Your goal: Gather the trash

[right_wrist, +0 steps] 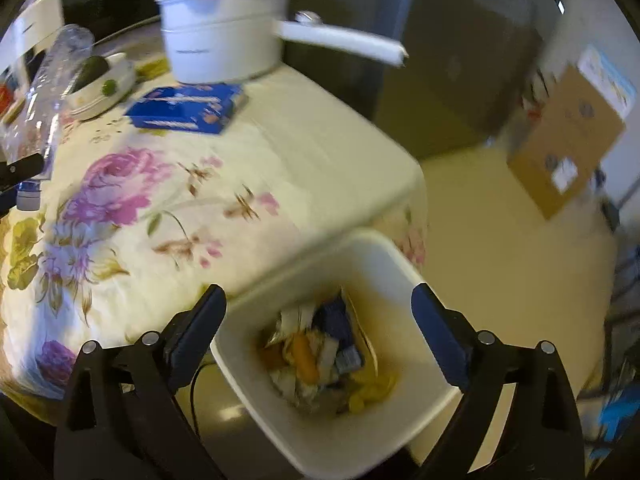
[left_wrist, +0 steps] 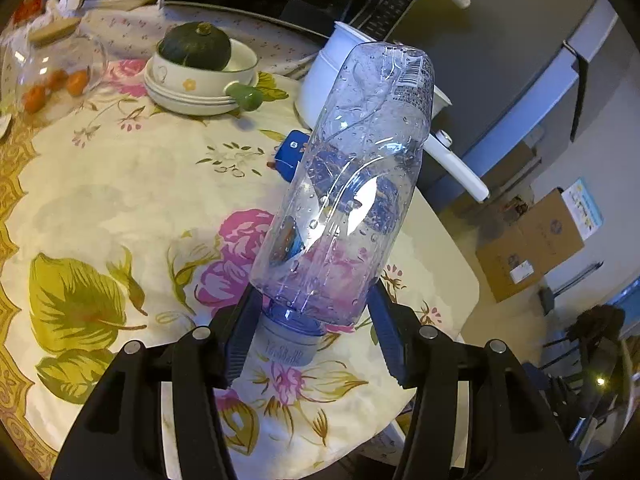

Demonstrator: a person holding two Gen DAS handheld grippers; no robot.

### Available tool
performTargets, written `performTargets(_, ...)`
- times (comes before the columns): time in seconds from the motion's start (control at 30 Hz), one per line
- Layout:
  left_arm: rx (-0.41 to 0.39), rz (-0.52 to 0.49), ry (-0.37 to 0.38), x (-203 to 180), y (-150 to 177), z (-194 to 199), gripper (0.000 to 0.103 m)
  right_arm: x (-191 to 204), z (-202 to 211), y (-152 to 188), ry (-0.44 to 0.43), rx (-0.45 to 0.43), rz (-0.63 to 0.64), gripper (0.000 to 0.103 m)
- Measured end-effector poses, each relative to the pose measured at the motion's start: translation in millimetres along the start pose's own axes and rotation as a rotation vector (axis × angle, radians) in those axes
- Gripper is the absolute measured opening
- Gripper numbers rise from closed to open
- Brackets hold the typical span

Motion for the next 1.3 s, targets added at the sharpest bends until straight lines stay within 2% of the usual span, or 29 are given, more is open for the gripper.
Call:
performTargets(0.17,0.0,0.043,0.009,6,1,2,0.054,29,-8,-36,-0.037,-0.073,0.101,0.093)
performTargets(0.43,-0.03,0.058,0.037,8,-4,17,0.054,80,-35,-97,-0.081,-0.21,0.375,0.093)
performTargets(0.6,-0.036,0.067,0.052,11,-9,21,0.054,100,-62,-122,-0.113,-0.203,0.472,0.093)
performTargets(0.8,-0.034,0.074,0.07,13,-12,22,0.054,137,-85,-144,-0.195,-0.189,0.576,0.096)
performTargets(0.93,-0.029,0.075,0.078,14,-14,21,0.054,166,-99,-156,-0.202,-0.186,0.667,0.096)
performTargets(1.2,-0.025,0.084,0.095,19,-18,23,0.054,196,-130,-176,-0.268,-0.103,0.768,0.096)
performTargets(1.3,-0.028,0.08,0.099,19,-20,25,0.054,203,-148,-179,-0.261,-0.061,0.795,0.096)
Point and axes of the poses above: each gripper's, at about its wrist camera, not at the fingertips, and z roughly against the way its jaws point, x to its left, y to its underside, the point moved 5 cm from there along -z, roughly the way its jaws point, and after that the axes turned 2 degrees about y, right-handed, at the moved point
